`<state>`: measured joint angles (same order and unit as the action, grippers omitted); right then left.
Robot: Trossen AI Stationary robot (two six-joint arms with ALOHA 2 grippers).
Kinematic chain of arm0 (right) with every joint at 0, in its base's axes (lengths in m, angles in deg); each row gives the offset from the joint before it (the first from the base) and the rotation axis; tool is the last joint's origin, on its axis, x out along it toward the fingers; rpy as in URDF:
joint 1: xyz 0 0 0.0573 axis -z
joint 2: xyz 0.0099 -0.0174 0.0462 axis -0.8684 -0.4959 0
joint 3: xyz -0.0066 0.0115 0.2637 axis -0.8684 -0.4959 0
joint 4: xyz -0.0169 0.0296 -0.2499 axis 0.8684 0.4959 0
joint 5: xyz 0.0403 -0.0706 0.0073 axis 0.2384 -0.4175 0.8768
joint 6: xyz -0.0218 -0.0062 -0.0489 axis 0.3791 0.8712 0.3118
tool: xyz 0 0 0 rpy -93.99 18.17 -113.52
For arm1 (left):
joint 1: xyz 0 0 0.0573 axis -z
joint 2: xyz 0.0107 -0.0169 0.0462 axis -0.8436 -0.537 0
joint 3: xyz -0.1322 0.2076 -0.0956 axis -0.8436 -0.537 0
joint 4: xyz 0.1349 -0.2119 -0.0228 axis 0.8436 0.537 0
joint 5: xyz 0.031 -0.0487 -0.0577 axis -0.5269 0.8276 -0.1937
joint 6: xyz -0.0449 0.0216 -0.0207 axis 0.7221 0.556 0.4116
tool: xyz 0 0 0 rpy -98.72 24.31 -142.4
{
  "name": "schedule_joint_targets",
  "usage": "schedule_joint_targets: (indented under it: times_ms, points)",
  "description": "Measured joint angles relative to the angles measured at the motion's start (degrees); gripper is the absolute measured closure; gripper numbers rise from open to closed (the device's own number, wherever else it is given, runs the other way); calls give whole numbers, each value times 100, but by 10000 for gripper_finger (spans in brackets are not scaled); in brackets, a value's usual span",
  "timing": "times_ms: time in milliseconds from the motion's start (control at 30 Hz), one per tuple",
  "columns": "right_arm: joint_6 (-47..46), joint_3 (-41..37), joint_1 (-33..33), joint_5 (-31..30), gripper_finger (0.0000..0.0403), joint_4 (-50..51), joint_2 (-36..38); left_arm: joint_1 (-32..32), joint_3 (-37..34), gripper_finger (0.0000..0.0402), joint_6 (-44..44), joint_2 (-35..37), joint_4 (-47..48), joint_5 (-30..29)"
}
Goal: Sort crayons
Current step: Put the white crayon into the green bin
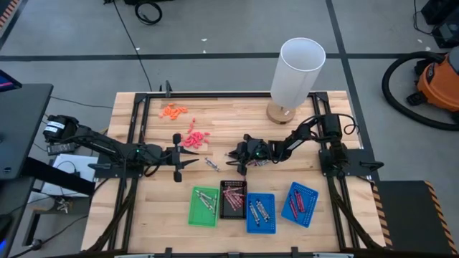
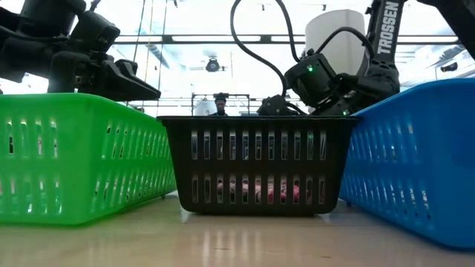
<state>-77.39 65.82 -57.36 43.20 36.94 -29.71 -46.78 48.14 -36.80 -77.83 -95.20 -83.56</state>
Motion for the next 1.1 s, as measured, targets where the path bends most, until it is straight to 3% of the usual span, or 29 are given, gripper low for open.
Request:
schedule_joint_targets:
  times_ms: [600, 1100]
  points:
    - [-205, -26, -232, 20, 366, 872, 1145, 1, 0, 297, 22, -2, 17, 0]
    - [-1442, -20, -1058, 496, 364, 688, 1675, -2, 0, 297, -112, -2, -243, -2]
